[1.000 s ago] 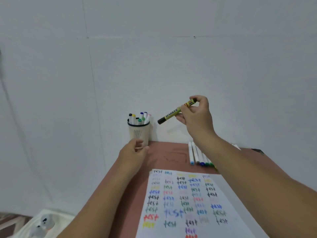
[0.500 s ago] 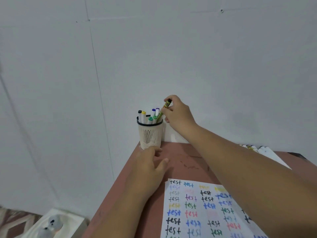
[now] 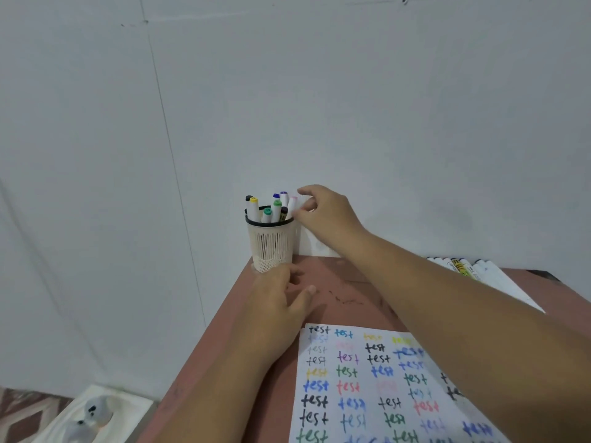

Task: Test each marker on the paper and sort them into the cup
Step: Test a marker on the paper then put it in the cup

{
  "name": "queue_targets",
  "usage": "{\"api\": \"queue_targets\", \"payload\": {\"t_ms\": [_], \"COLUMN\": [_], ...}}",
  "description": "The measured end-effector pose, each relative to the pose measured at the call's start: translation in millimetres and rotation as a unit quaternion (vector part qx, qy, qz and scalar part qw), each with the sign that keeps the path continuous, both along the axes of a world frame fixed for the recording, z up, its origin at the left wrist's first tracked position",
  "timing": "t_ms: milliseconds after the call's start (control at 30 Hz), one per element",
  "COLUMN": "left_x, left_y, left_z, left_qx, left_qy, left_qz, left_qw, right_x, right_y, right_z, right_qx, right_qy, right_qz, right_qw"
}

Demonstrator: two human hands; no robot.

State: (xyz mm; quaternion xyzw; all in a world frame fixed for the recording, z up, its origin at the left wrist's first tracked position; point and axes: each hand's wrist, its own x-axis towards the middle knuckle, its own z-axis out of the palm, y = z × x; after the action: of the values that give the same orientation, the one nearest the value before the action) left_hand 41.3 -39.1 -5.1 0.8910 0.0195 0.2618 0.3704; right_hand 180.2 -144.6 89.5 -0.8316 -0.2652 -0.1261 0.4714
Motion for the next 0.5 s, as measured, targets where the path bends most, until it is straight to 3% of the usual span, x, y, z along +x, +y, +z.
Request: {"api": "queue_targets", "payload": {"t_ms": [100,167,233,367,500], "left_x": [-0.3,-0.6,-1.0,0.4,-1.4], "left_y": [-7.6,-13.0,-18.1,-23.5,-25.7], "left_z": [1.8,1.7,1.1,-3.1,-3.8], "left_qx": [-0.005,0.005,0.015,0.023,0.034], "left_qy": [0.0,0.01,0.015,0.013,0.029], "left_qz": [-0.041,-0.068,-0.092,-0.123,-0.131], "left_qw": [0.999,0.998,0.996,0.992,0.99], "right_x": [-1.3,-0.8,0.0,-10.0,-19.2], "right_y": [-31.8,-56.7,-80.6,-112.6,-121.8], "right_z": [10.2,13.9,11.1,-10.6,-38.2], "right_qx": [-0.033,-0.115,-0.225,-0.356,-0.387], "right_qy": [-0.005,0.008,0.034,0.08,0.065], "right_qz": [-0.046,-0.087,-0.122,-0.179,-0.22], "right_qw": [0.998,0.99,0.966,0.914,0.893]}}
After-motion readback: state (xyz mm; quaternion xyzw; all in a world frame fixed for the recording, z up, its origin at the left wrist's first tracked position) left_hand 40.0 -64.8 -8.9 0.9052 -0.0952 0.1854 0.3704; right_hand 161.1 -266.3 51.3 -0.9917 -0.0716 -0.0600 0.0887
